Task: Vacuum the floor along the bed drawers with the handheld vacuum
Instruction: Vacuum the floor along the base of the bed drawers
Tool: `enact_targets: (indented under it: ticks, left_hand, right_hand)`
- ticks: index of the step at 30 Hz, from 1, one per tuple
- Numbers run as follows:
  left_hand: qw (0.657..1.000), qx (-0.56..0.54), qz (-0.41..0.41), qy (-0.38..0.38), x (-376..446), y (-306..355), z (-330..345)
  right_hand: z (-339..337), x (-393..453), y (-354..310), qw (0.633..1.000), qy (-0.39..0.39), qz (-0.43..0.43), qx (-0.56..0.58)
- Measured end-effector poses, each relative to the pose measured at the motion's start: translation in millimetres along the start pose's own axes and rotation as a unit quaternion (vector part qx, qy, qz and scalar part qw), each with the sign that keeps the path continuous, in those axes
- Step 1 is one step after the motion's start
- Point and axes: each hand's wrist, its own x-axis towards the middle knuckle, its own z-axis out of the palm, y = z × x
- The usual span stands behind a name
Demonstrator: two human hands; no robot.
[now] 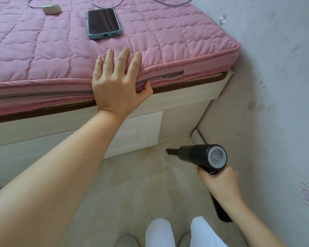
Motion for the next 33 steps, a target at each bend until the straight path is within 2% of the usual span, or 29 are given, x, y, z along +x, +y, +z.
enact_targets:
  ticks: [18,27,33]
  left_hand:
    - [0.998,-0.012,-0.015,-0.058,8,12,-10]
    - [0.996,-0.038,0.025,-0.071,27,59,-1]
    - [0.998,-0.024,0.018,-0.055,33,89,6]
  right_hand:
    - [-6,-2,-7,0.999,-0.021,-0.028,-0.020]
    - [-4,-4,-4,0.998,-0.050,-0.019,-0.044]
    - [-16,-15,0,0.997,-0.060,0.001,-0.044]
